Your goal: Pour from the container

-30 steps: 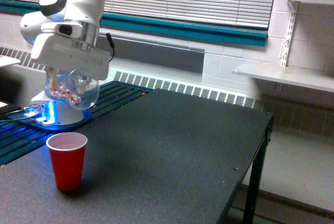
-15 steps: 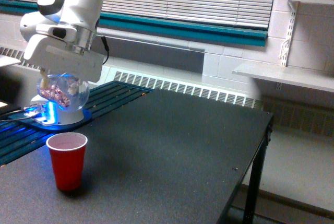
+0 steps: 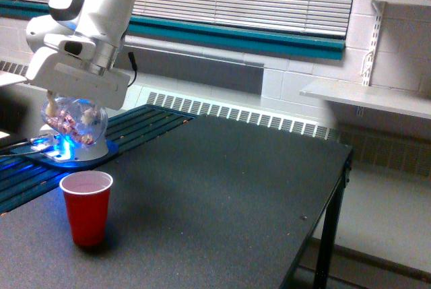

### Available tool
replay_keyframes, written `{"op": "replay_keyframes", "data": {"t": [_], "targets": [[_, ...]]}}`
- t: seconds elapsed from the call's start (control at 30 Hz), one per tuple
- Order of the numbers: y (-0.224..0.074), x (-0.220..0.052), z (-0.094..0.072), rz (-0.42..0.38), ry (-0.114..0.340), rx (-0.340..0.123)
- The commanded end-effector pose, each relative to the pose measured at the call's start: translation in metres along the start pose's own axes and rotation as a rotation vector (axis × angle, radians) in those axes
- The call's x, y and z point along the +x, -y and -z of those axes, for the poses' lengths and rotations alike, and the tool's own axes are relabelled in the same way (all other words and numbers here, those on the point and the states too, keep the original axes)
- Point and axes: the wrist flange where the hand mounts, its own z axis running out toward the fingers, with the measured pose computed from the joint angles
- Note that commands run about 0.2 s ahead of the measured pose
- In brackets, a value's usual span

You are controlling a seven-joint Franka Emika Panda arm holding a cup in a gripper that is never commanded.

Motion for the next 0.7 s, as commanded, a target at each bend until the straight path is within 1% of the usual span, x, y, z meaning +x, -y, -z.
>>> {"op": "replay_keyframes", "data": {"t": [0.03,0.17,0.43,0.7], "targets": [[-0.001,0.0,0.001,0.018,0.0,-0.027],[-0.002,0.0,0.002,0.021,-0.002,-0.041],[-0.008,0.001,0.002,0.03,0.016,-0.075],[-0.014,0.003,0.005,0.036,0.02,-0.093]]}}
